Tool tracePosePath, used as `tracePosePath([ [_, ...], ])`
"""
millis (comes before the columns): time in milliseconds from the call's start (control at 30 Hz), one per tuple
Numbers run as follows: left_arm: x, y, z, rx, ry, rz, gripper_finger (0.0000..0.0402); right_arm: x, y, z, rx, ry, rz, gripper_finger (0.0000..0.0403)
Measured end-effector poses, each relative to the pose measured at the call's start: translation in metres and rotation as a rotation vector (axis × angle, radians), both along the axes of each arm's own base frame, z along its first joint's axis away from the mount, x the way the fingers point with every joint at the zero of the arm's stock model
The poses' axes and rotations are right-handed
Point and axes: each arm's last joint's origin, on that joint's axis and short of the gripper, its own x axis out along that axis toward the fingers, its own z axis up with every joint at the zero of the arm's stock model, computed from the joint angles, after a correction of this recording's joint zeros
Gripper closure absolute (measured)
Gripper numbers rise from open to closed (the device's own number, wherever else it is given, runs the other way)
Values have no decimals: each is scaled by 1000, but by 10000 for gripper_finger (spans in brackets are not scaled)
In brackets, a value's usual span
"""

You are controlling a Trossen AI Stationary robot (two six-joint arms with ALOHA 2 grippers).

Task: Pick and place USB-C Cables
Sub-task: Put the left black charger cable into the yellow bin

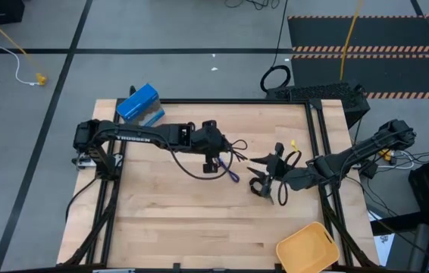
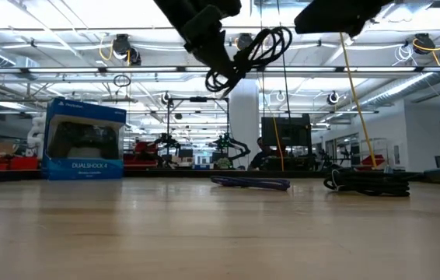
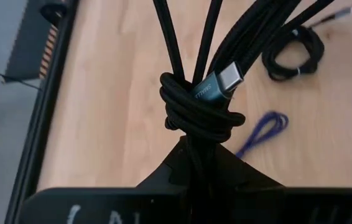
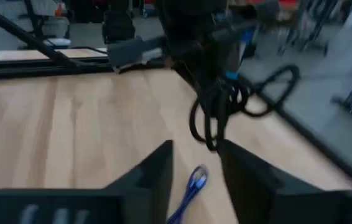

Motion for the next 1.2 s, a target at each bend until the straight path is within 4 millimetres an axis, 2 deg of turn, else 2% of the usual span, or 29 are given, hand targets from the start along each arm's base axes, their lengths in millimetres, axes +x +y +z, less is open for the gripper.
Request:
tracePosePath([
  [167, 2, -4, 0, 6, -15, -16, 379, 0, -1, 0, -75, 14, -31, 172],
  [333, 8, -6, -13, 21, 24, -39, 380, 0, -2, 1, -105, 24, -30, 98],
  [567, 17, -5, -27, 41, 48, -63, 380, 3, -9, 0, -82, 29, -23, 37],
  [700, 18, -5, -24, 40, 26, -60, 380, 8, -13, -3, -45, 43, 15, 34],
  [967, 17, -8, -22, 40, 16, -66, 380, 26, -18, -14, -65, 53, 21, 56],
  [1200, 17, -9, -22, 39, 16, -68, 380, 28, -20, -16, -76, 64, 16, 109],
])
